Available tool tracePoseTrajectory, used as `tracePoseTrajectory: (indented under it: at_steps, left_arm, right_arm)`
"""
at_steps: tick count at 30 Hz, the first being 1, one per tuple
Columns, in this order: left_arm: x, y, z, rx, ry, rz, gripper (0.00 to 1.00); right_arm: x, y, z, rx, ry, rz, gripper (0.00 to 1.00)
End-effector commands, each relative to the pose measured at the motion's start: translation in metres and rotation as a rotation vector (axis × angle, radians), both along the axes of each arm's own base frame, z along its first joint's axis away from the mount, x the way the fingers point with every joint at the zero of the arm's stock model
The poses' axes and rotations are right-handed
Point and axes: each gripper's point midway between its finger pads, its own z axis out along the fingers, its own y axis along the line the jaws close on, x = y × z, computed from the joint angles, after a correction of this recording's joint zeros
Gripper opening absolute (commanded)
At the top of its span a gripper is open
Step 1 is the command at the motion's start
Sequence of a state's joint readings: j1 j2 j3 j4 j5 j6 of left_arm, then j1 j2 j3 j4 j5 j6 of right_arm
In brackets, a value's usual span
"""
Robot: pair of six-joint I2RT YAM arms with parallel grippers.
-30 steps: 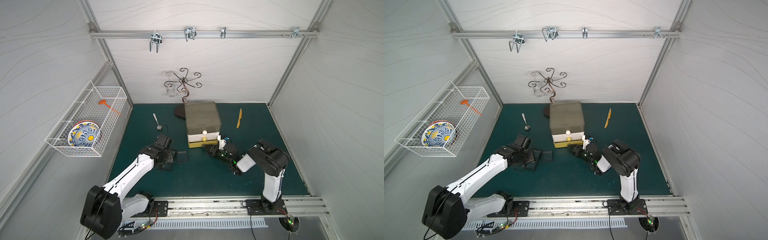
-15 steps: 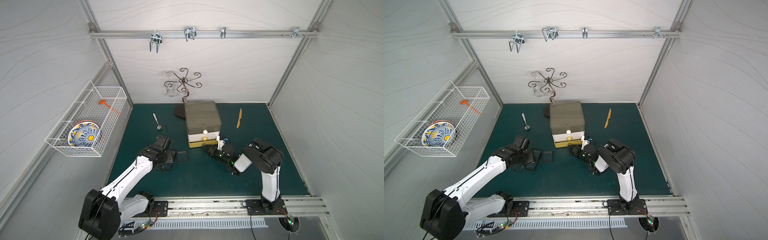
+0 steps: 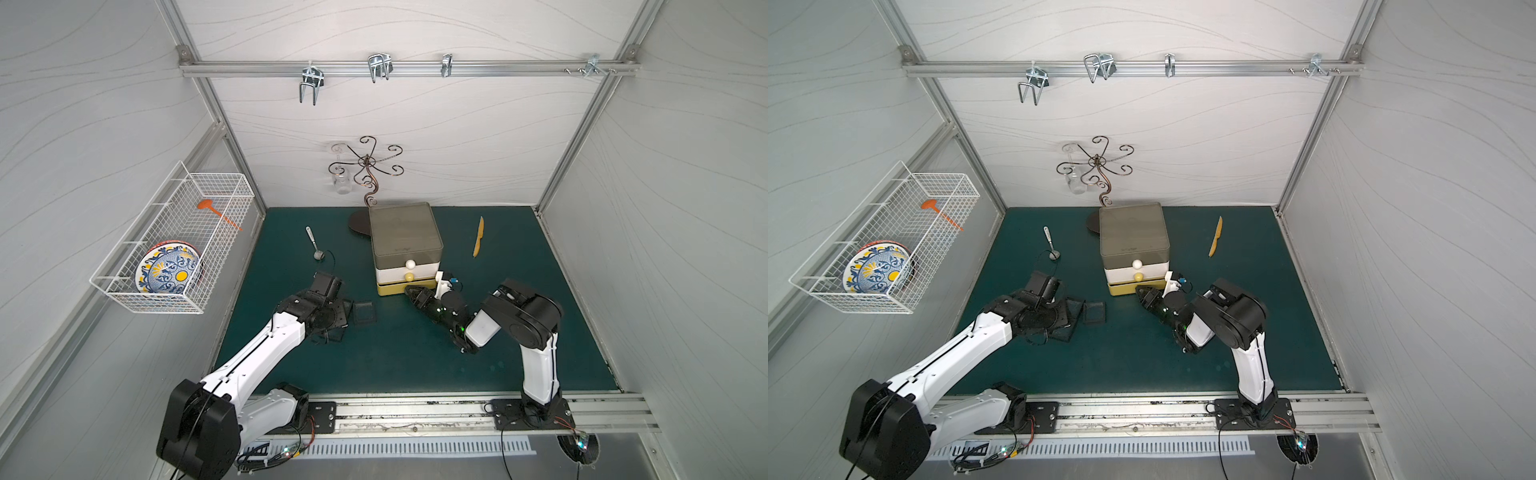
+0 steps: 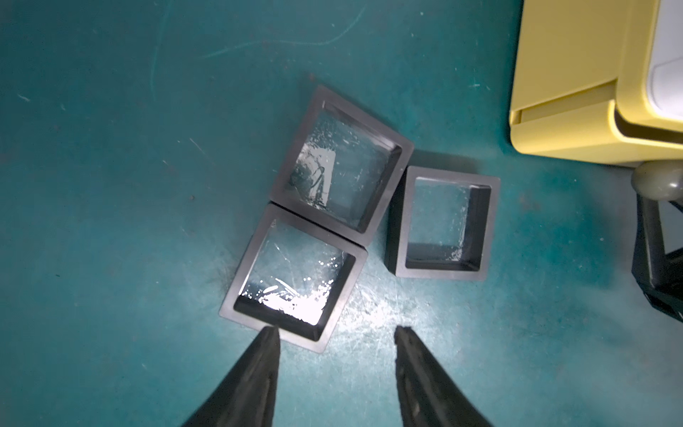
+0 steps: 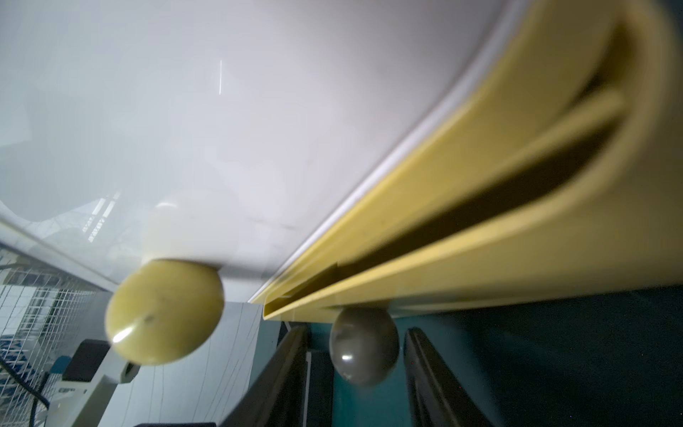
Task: Place the brooch boxes into the drawer by color
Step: Open the drawer in the storage box.
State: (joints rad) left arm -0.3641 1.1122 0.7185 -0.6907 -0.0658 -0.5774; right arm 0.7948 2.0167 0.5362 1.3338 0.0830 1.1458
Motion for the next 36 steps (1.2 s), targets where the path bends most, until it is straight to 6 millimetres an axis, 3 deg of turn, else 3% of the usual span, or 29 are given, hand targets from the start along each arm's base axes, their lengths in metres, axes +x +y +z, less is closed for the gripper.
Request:
tracePoseTrajectory:
  at_steps: [1,11,20,36]
  left_arm:
    - [0.005,-0.004,0.006,-0.025,-0.033,-0.013,0.54]
    - [0.003,-0.003,0.007,-0.03,-0.037,-0.009,0.54]
    - [0.003,-0.002,0.007,-0.027,-0.038,-0.006,0.54]
    - [0.001,0.0,0.009,-0.029,-0.047,0.016,0.54]
  right_arm:
    - [0.006,-0.001,-0.004,0.013,0.006,-0.049,0.47]
    - [0.008,0.006,-0.008,0.011,0.01,-0.059,0.44]
    - [-0.001,0.005,-0.016,0.001,0.03,-0.058,0.25]
    - [-0.073,-0.014,-0.021,-0.052,0.073,0.029,0.25]
